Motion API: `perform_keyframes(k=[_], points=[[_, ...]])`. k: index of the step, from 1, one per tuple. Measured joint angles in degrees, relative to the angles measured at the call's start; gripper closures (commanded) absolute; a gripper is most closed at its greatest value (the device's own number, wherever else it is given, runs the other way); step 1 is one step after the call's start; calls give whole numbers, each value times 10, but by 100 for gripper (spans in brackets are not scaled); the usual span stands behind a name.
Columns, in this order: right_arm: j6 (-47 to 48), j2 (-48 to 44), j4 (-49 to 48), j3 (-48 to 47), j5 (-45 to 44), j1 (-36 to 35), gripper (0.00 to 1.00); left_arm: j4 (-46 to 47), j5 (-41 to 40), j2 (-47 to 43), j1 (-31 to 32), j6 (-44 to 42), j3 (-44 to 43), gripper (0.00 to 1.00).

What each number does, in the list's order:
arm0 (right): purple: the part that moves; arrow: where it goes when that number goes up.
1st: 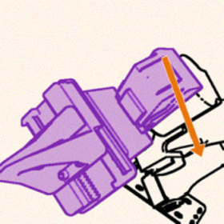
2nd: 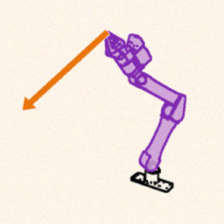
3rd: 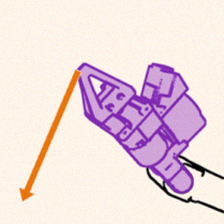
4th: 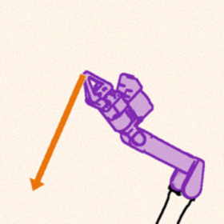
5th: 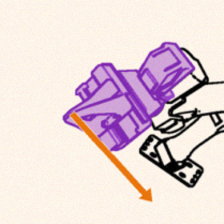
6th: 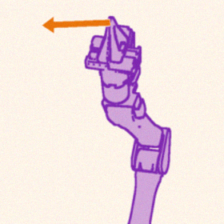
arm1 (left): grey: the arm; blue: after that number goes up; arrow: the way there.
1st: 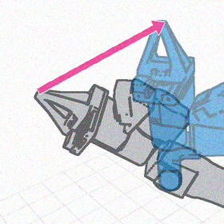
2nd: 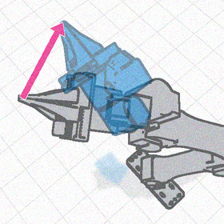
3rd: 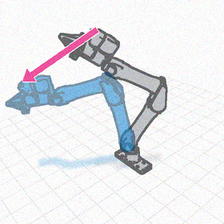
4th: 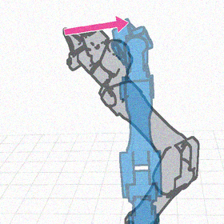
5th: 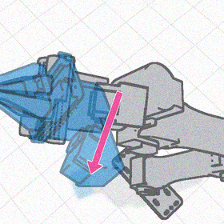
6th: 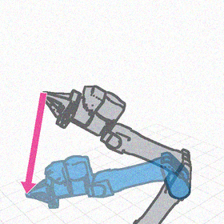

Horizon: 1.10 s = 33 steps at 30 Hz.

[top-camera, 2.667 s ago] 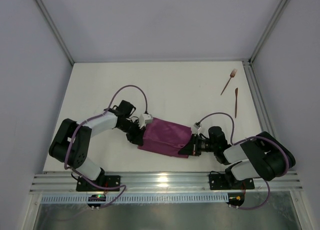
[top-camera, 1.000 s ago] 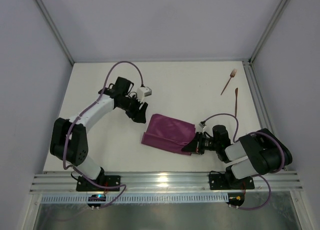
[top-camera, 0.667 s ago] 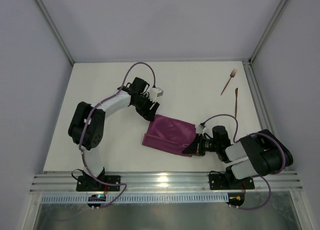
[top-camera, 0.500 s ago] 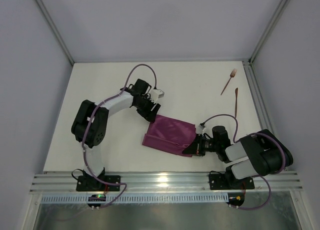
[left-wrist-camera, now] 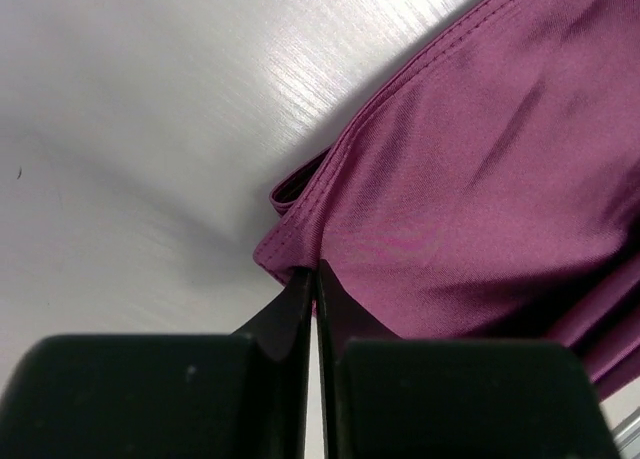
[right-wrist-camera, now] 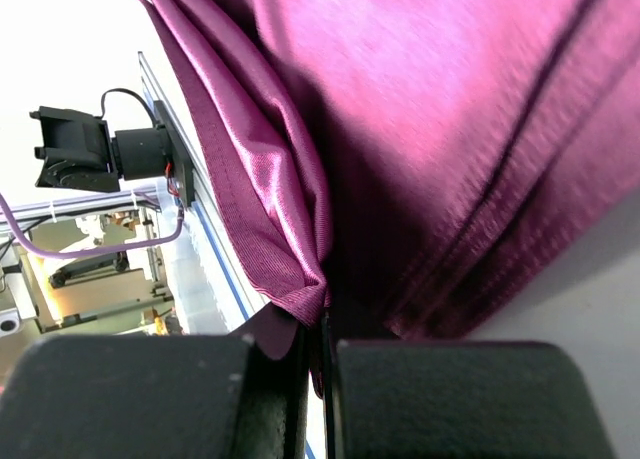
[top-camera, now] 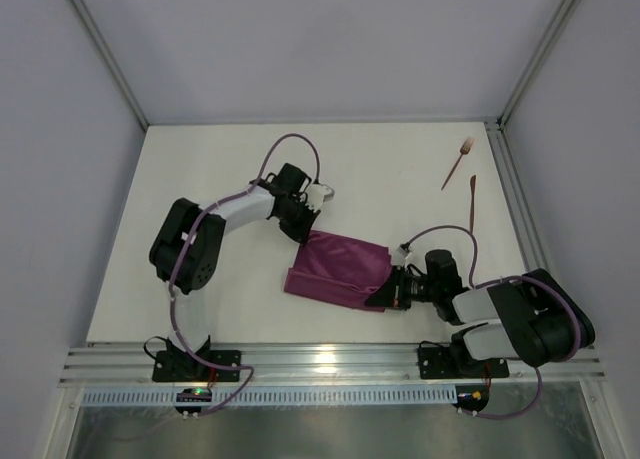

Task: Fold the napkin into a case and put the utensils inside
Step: Fold the lower triangle-folded napkin at the center of the board.

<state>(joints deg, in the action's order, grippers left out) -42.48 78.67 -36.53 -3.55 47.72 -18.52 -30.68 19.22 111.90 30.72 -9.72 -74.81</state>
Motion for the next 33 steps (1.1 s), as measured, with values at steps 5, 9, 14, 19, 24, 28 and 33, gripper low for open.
perform_keyframes(k=[5,9,14,19,24,28,33], points=[[2,-18,16,-14,2,2,97,10,-13,-16,0,-9,22,100],[-1,-17,14,-20,8,18,97,16,-27,-38,0,-17,50,100],[-8,9,1,-30,16,36,97,18,-38,-55,0,-28,71,100],[-10,33,2,-51,19,45,97,25,-41,-63,0,-35,81,100],[-7,43,11,-80,20,46,97,25,-42,-63,1,-43,81,100],[5,48,31,-106,20,46,97,25,-43,-63,3,-46,81,100],[15,86,36,-123,19,48,97,28,-45,-66,3,-49,85,100]])
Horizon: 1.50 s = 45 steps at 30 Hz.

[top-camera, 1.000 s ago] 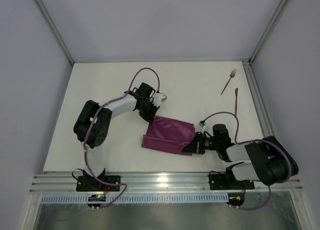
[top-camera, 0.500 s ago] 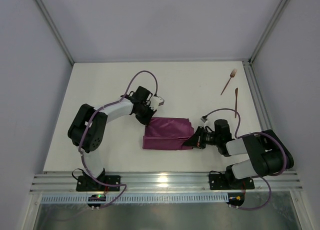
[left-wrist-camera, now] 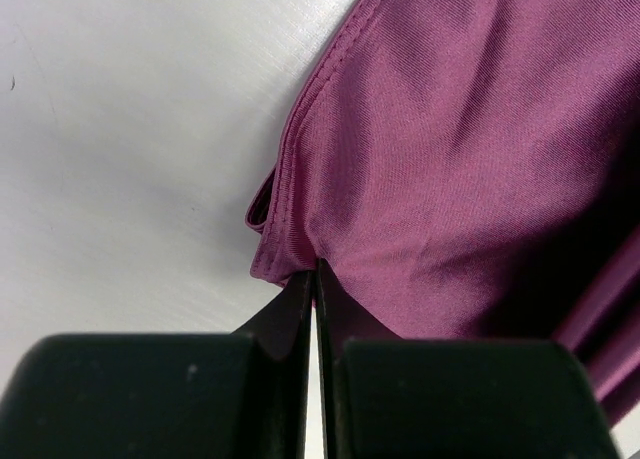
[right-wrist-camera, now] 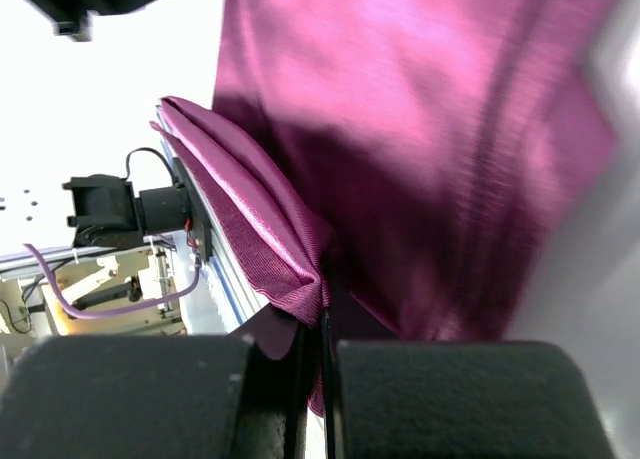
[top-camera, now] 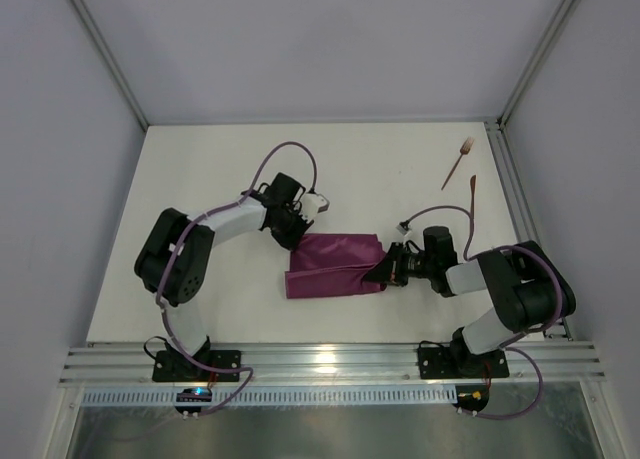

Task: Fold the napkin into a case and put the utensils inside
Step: Fold the lower triangle-folded napkin at the center of the board.

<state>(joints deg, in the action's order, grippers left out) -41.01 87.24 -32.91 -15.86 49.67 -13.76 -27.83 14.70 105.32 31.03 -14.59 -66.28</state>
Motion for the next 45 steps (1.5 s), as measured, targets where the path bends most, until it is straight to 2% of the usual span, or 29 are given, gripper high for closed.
perform_keyframes(k=[5,17,25,37,41,45], points=[[4,31,5,0,-1,9,97,5,-6,-6,1,-9,8,100],[43,32,57,-5,-7,41,97,9,-12,-10,2,-24,12,97],[98,19,140,-55,-11,41,97,10,-12,-11,1,-26,12,82],[111,32,154,-58,-10,26,97,-5,-22,-23,1,-23,12,56],[113,32,157,-59,-10,26,97,-29,-22,-56,1,-23,8,47],[114,32,160,-61,-10,25,97,-51,-19,-105,1,-24,-9,46]])
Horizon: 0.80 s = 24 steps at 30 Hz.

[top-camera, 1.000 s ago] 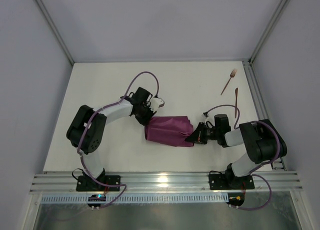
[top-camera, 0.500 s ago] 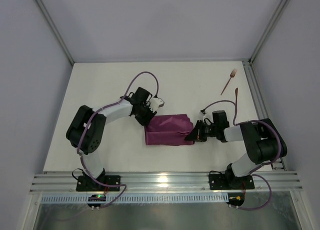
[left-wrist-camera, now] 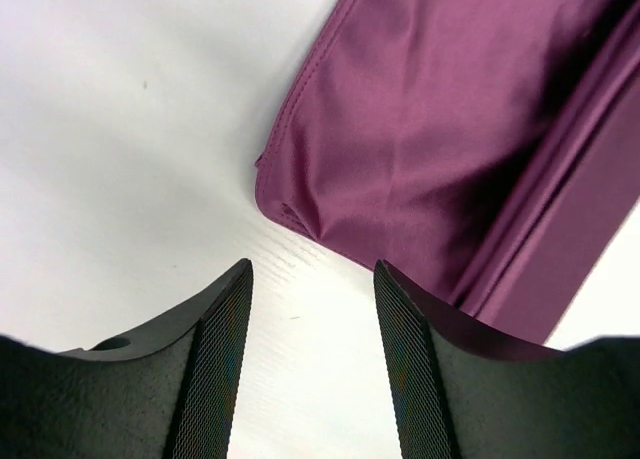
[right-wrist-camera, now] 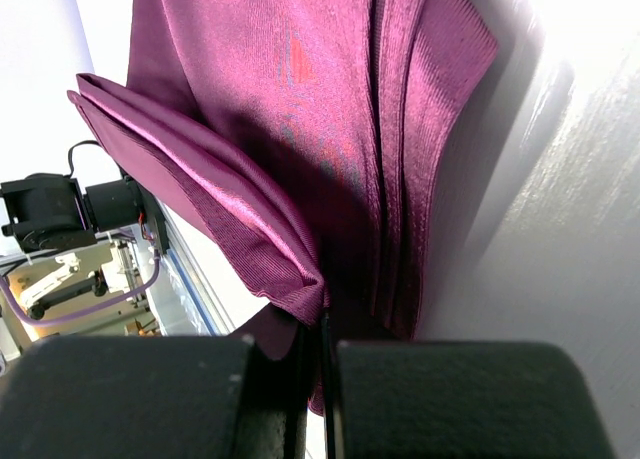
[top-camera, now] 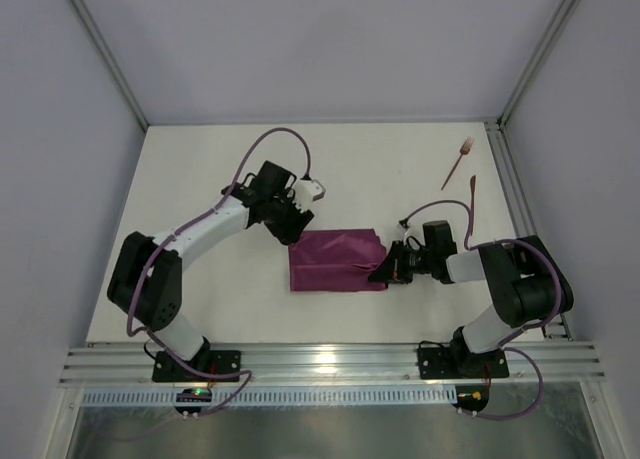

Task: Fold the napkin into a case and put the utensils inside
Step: Fold the lower triangle-folded napkin at the center of the board.

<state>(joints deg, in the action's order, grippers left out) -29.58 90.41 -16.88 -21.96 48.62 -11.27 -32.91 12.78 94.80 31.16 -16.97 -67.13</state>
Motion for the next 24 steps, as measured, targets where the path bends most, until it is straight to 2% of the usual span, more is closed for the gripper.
perform_keyframes(k=[2,3,7,11,14,19,24], points=[[1,0,1,0,0,0,97,-6,11,-22,0,-1,-7,51],[2,0,1,0,0,0,97,-11,20,-34,0,-2,-9,63],[2,0,1,0,0,0,97,-35,67,-83,11,-21,-10,71],[2,0,1,0,0,0,97,-45,80,-107,81,-51,2,71],[2,0,2,-1,0,0,97,-47,89,-84,128,-63,22,71],[7,1,7,-4,1,0,97,-33,64,-13,123,-67,47,71],[12,4,12,-8,4,0,97,-17,54,-2,118,-68,52,71]])
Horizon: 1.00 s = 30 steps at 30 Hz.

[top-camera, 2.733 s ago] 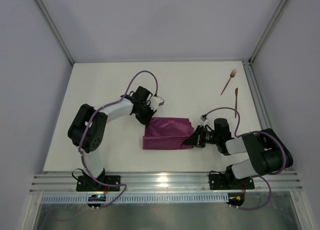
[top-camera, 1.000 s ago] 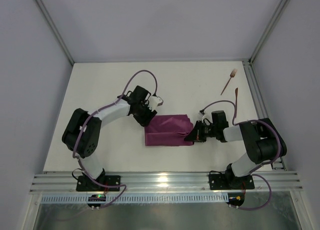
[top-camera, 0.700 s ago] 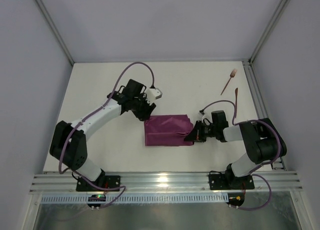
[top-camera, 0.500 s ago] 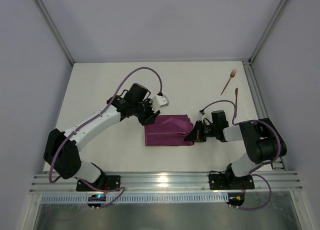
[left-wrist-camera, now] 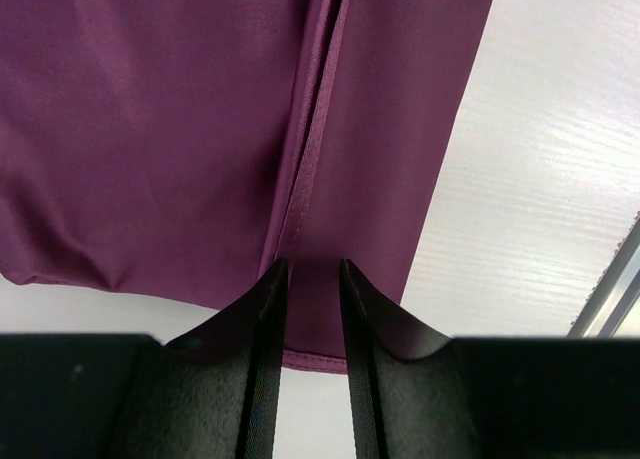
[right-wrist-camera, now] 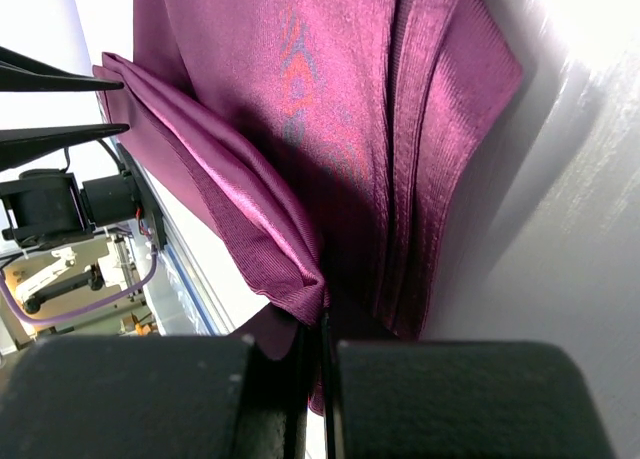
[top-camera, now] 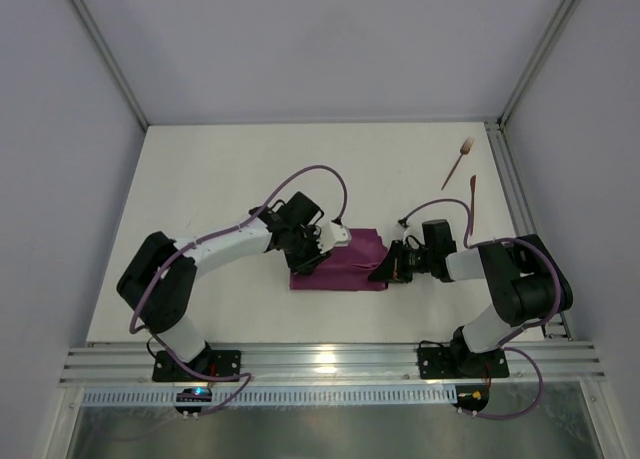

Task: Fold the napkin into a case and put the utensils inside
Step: Fold the lower triangle-folded napkin at the center of the board.

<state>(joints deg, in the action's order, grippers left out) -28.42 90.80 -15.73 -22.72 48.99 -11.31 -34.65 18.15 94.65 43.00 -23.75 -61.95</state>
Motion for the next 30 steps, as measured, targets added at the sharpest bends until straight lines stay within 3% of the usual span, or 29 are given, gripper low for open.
perform_keyframes(k=[9,15,18,20,23,26,30], points=[[5,0,9,-4,0,0,95,19,-11,8,0,-8,36,73],[11,-3,25,-10,7,-1,72,43,-39,24,0,-4,44,73],[21,-16,57,-24,5,-1,59,52,-46,25,0,-4,44,73],[32,-33,89,-33,0,-1,45,56,-49,25,0,-4,45,73],[52,-74,151,-50,-17,-1,34,58,-51,26,0,-4,45,73],[73,-117,203,-65,-35,-1,27,59,-51,26,0,-4,44,73],[99,-165,270,-85,-78,-2,29,60,-51,28,0,-5,43,73]])
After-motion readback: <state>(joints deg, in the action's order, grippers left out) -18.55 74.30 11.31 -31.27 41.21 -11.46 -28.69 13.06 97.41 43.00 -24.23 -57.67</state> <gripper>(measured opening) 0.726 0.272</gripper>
